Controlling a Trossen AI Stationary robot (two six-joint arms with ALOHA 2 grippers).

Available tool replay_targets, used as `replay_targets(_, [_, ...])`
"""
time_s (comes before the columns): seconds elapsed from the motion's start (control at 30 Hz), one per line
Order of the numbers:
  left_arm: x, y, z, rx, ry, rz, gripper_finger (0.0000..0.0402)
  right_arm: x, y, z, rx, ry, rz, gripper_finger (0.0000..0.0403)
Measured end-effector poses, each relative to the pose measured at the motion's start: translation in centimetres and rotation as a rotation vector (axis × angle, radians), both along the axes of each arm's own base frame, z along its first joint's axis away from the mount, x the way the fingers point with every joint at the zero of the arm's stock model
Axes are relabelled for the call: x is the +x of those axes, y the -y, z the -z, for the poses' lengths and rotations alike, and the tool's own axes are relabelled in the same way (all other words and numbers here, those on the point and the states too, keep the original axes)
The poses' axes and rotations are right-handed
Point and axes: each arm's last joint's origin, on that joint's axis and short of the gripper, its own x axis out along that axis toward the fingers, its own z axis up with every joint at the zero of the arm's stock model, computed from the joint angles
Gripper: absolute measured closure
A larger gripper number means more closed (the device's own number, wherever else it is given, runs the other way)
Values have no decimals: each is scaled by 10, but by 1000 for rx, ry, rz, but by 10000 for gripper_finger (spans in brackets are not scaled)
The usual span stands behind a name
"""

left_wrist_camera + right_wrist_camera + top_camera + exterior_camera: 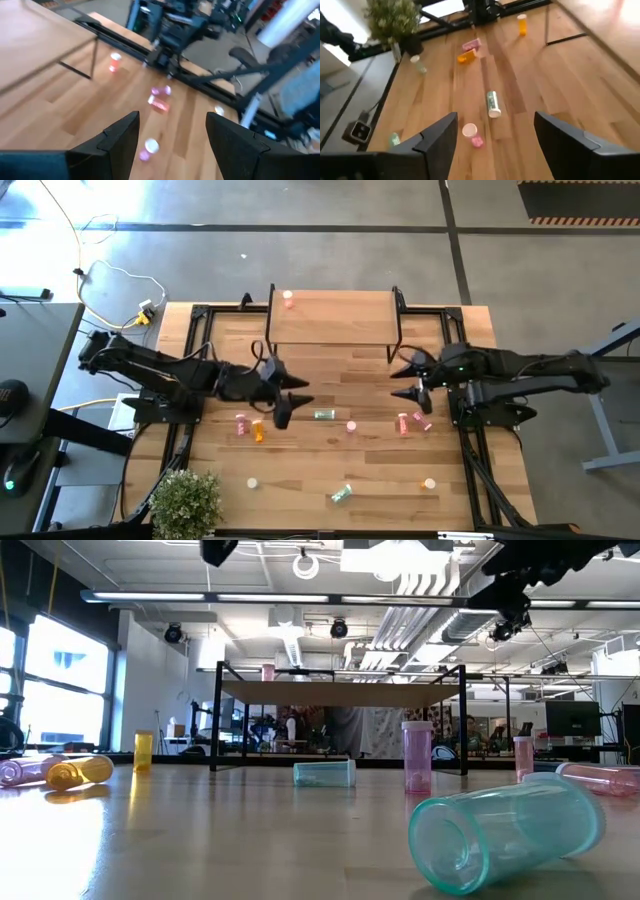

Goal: Pick and place medicine bottles onto shelf by color
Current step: Put the middle violet pill bottle on the shelf

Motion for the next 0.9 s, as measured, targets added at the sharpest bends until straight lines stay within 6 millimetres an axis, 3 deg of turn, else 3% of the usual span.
replay_targets(0.37, [-11,21,14,-15,-136,-15,184,42,-19,28,-40,-113,-206,149])
replay_targets(0.9, [-19,30,22,-22,-232,6,184,97,-38,84,-81,-217,-246,149])
